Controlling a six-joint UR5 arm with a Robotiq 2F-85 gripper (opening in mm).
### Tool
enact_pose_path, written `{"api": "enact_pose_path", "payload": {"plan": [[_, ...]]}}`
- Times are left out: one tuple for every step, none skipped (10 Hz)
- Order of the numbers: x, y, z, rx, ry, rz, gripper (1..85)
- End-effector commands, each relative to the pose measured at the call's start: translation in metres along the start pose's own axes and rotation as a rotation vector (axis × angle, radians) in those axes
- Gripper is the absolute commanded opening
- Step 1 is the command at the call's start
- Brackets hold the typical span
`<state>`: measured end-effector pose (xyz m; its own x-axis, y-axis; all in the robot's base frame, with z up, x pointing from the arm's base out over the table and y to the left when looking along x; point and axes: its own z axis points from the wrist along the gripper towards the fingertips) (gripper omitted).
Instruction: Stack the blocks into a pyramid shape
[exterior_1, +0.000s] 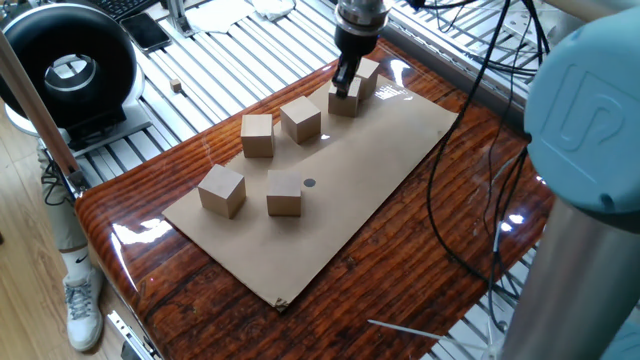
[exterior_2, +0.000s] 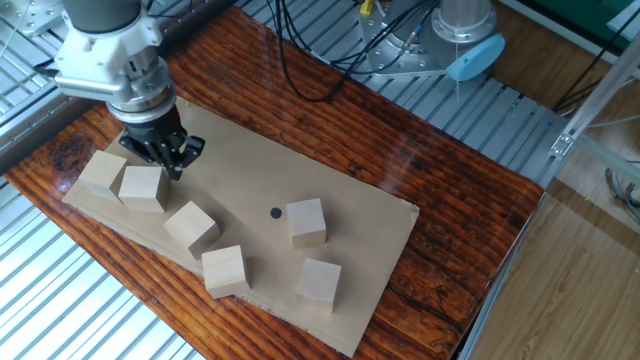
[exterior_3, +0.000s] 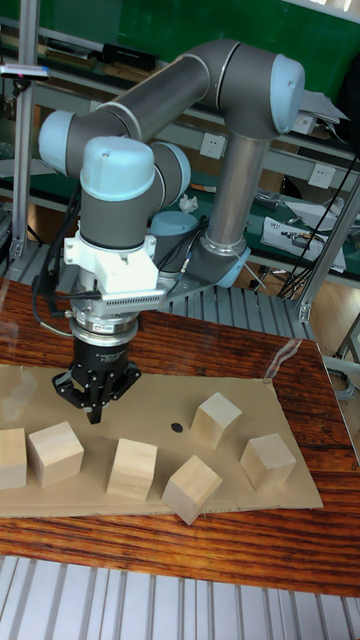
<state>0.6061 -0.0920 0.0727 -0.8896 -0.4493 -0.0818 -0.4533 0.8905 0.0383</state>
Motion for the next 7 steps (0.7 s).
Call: {"api": "enact_pose_path", "payload": {"plan": [[-0.005,-0.001,0.006,-0.001,-0.016,0.013,1.0],[-0.008,-0.004,0.008,0.008,-0.027,0.005,1.0],[-0.011,-0.010,0.011,0.029,-0.034,-0.007,1.0],[-0.014,-0.017,0.015,0.045,-0.042,-0.021,1.0],[-0.015,-0.022,0.018,0.056,-0.045,-0.035,1.0],[-0.018,-0.027,0.019,0.065,-0.052,-0.044,1.0],[-0.021,-0.031,0.018,0.068,-0.054,-0.045,1.0]]}}
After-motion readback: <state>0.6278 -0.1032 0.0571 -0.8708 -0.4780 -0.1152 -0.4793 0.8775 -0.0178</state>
